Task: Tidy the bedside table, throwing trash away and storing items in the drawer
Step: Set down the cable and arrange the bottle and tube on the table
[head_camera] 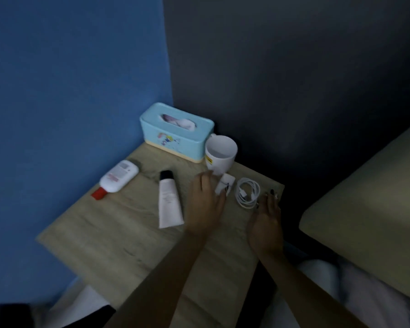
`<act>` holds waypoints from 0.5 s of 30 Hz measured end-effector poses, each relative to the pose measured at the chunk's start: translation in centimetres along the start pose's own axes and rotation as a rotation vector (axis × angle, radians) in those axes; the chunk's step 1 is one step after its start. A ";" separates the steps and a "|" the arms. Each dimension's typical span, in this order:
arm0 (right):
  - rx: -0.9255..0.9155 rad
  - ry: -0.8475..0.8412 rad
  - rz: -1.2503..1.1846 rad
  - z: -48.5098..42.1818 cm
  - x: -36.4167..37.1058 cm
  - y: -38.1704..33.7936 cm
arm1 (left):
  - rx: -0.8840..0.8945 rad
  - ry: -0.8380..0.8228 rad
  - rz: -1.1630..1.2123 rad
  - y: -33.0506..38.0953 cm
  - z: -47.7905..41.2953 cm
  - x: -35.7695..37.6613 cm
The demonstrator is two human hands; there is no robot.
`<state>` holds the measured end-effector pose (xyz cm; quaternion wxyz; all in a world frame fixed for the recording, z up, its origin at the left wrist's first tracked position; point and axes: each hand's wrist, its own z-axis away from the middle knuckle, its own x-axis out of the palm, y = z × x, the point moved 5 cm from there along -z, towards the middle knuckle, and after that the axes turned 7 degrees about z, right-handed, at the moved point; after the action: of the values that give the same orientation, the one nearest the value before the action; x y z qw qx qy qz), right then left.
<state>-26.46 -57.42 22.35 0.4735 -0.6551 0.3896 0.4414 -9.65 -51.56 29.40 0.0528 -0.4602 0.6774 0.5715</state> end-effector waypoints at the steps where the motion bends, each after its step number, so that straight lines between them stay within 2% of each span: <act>1: -0.002 0.014 0.003 0.1 -0.5 -0.1 | 0.015 0.022 -0.060 -0.3 0.1 -1.5; 3: -0.070 0.073 -0.010 1.0 -2.3 -0.7 | 0.010 0.057 -0.140 -1.4 0.5 -5.1; 7: -0.396 0.138 -0.039 4.6 -4.1 -5.4 | -0.023 0.123 -0.247 -5.8 0.6 -13.1; 10: -0.691 0.040 -0.034 4.4 -4.9 -12.6 | -0.093 0.094 -0.379 -10.4 0.0 -17.0; 12: -0.904 -0.016 0.031 3.2 -4.5 -16.5 | -0.200 0.030 -0.434 -13.1 -0.6 -17.8; 15: -1.048 -0.121 0.161 0.3 -1.5 -19.5 | -0.389 -0.053 -0.413 -16.3 -1.4 -17.8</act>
<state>-8.90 -52.12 29.14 0.0689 -0.7451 0.1378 0.6489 12.27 -41.41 28.71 0.0966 -0.5750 0.4451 0.6796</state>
